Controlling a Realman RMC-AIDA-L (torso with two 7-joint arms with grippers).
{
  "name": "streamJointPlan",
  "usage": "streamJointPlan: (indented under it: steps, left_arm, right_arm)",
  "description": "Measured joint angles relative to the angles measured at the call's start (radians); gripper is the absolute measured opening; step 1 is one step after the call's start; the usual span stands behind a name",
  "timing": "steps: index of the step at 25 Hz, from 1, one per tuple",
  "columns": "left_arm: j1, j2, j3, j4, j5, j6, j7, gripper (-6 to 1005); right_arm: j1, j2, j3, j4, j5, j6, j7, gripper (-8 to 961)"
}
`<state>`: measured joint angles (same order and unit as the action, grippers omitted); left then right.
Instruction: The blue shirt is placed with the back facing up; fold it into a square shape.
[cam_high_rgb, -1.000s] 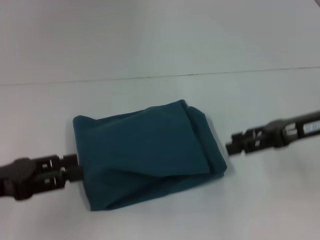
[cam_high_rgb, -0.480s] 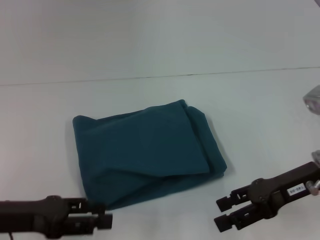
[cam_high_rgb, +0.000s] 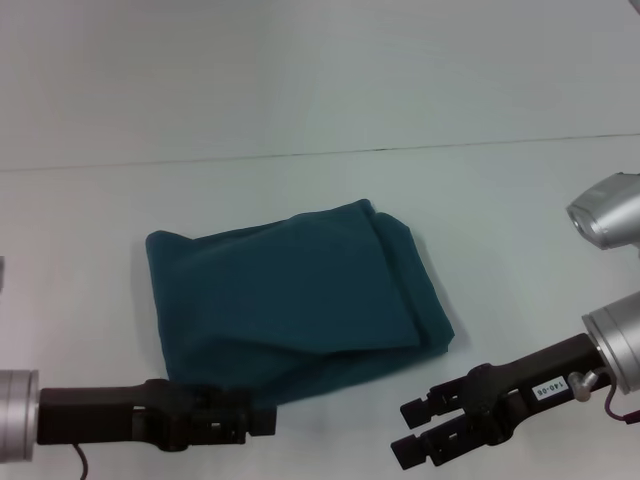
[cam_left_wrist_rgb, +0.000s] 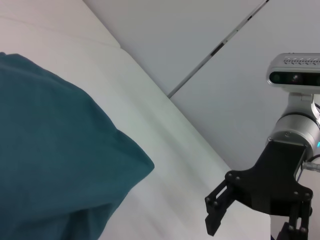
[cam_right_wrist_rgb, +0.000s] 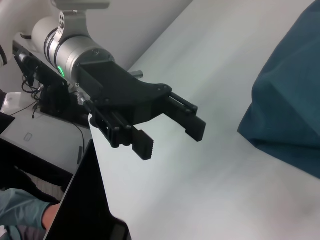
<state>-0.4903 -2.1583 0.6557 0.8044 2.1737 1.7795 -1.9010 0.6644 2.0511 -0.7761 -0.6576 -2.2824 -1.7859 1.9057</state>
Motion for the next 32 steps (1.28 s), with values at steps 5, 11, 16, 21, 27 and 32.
streamJointPlan:
  steps: [5,11,16,21,27,32]
  left_arm:
    - [-0.01,-0.001,0.051,0.001,-0.002,0.011,0.009,729]
    - [-0.014,-0.005,0.09,-0.006,-0.016,-0.01,0.119,848]
    - [-0.018,-0.006,0.09,-0.023,-0.033,-0.036,0.134,842]
    - [-0.019,-0.005,0.088,-0.026,-0.034,-0.039,0.135,841]
    - [-0.021,-0.005,0.087,-0.027,-0.034,-0.044,0.136,841]
    - [-0.021,-0.005,0.086,-0.028,-0.034,-0.045,0.136,841]
  right_arm:
    - [-0.009,-0.007,0.006,0.0,0.002,-0.006,0.001,852]
    - [-0.011,-0.008,0.006,0.0,0.002,-0.006,-0.001,853]
    - [-0.011,-0.008,0.004,0.0,0.001,-0.001,-0.001,854]
    - [-0.011,-0.008,0.004,0.0,0.001,-0.001,-0.003,852]
    - [-0.011,-0.008,0.002,0.0,0.002,-0.001,-0.003,852]
    - [-0.011,-0.008,0.006,0.0,0.003,-0.001,-0.003,852]
